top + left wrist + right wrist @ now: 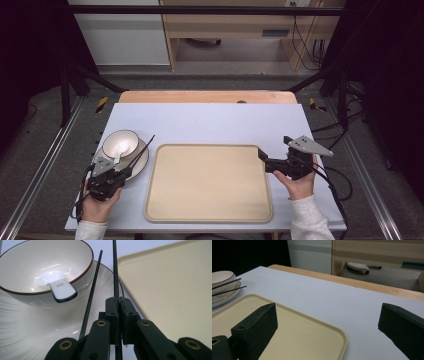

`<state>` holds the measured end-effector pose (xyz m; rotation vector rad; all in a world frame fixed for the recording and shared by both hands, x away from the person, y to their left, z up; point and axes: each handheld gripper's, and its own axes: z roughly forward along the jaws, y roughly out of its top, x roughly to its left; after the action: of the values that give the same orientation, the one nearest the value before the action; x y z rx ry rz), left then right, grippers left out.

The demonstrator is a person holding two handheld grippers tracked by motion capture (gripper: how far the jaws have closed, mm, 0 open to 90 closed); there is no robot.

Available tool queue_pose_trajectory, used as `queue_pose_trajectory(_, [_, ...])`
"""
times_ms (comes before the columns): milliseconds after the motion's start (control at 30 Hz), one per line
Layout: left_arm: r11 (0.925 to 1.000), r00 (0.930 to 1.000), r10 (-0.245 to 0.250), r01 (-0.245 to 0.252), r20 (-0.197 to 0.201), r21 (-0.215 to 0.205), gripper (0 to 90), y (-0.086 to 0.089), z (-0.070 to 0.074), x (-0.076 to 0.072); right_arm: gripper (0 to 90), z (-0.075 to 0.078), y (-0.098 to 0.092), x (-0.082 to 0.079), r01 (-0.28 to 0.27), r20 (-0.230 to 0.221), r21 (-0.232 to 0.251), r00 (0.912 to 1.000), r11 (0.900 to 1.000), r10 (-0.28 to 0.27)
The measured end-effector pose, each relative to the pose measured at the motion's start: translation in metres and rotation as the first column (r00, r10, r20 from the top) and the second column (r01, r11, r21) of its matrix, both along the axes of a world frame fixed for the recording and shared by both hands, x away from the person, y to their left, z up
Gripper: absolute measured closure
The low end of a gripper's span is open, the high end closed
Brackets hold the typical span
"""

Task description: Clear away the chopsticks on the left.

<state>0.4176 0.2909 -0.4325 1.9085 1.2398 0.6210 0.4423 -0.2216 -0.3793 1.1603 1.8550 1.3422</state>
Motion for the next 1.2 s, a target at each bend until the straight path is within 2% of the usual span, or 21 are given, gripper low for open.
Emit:
queue_pose_trajectory(133, [0.9995, 0.9993, 0.026, -0.026, 0.026, -0.02, 85.2, -0.008, 0.001, -0.006, 2.5, 0.0, 0.0, 0.0, 0.0, 0.002, -0.001, 1.0, 1.0, 0.0])
queue_pose_trajectory(267, [0.9986, 0.9987, 0.038, -0.037, 0.034, -0.038, 85.2, -0.017, 0.002, -0.011, 2.5, 0.001, -0.001, -0.001, 0.001, 0.002, 0.001, 1.0, 1.0, -0.001])
queue_pose_trajectory(367, [0.9959, 0.9973, 0.063, -0.06, 0.037, -0.067, 85.2, -0.028, 0.001, -0.015, 2.4, 0.002, -0.002, -0.001, 0.003, 0.004, 0.008, 1.0, 1.0, -0.003])
queue_pose_trajectory(433, [0.9925, 0.9951, 0.093, -0.089, 0.035, -0.083, 85.2, -0.032, 0.0, -0.016, 2.4, 0.001, -0.002, -0.001, 0.002, 0.004, 0.007, 1.0, 1.0, -0.002])
queue_pose_trajectory(467, [0.9925, 0.9951, 0.093, -0.089, 0.035, -0.083, 85.2, -0.032, 0.0, -0.016, 2.3, 0.001, -0.002, -0.001, -0.001, 0.0, 0.003, 1.0, 1.0, 0.001])
queue_pose_trajectory(567, [0.9871, 0.9899, 0.139, -0.136, 0.03, -0.086, 85.2, -0.04, -0.002, -0.017, 2.2, 0.001, -0.002, -0.001, 0.001, -0.003, 0.001, 1.0, 1.0, -0.001])
queue_pose_trajectory(700, [0.9834, 0.9862, 0.155, -0.148, 0.058, -0.104, 85.2, -0.046, -0.002, -0.019, 2.1, 0.002, -0.003, -0.002, 0.001, -0.002, 0.007, 1.0, 1.0, -0.001])
queue_pose_trajectory(733, [0.9785, 0.9836, 0.172, -0.164, 0.055, -0.126, 85.2, -0.051, 0.0, -0.023, 2.2, 0.002, -0.003, -0.002, -0.001, -0.002, 0.013, 1.0, 1.0, 0.001])
queue_pose_trajectory(900, [0.9751, 0.9804, 0.183, -0.171, 0.073, -0.141, 85.2, -0.061, 0.004, -0.026, 2.1, 0.003, -0.004, -0.003, -0.003, 0.002, 0.024, 1.0, 1.0, 0.003])
queue_pose_trajectory(933, [0.9701, 0.9791, 0.19, -0.175, 0.073, -0.168, 85.2, -0.066, 0.004, -0.028, 2.2, 0.004, -0.004, -0.003, -0.002, 0.002, 0.028, 1.0, 1.0, 0.002])
queue_pose_trajectory(967, [0.9701, 0.9791, 0.19, -0.175, 0.073, -0.168, 85.2, -0.066, 0.004, -0.028, 2.1, 0.004, -0.005, -0.003, -0.004, 0.003, 0.026, 1.0, 1.0, 0.004])
queue_pose_trajectory(1000, [0.9672, 0.9781, 0.193, -0.177, 0.077, -0.182, 85.2, -0.069, 0.003, -0.029, 2.1, 0.004, -0.005, -0.003, -0.004, 0.003, 0.026, 1.0, 1.0, 0.004])
queue_pose_trajectory(1067, [0.9665, 0.9772, 0.197, -0.181, 0.078, -0.182, 85.2, -0.073, 0.0, -0.031, 2.2, 0.005, -0.005, -0.003, -0.003, 0.006, 0.029, 1.0, 1.0, 0.002])
queue_pose_trajectory(1133, [0.9617, 0.976, 0.205, -0.187, 0.074, -0.2, 85.2, -0.077, -0.004, -0.032, 2.2, 0.005, -0.005, -0.003, -0.005, 0.003, 0.028, 1.0, 1.0, 0.005])
queue_pose_trajectory(1200, [0.9595, 0.9733, 0.216, -0.197, 0.077, -0.201, 85.2, -0.08, -0.008, -0.034, 2.2, 0.004, -0.004, -0.002, -0.007, -0.001, 0.021, 1.0, 1.0, 0.007])
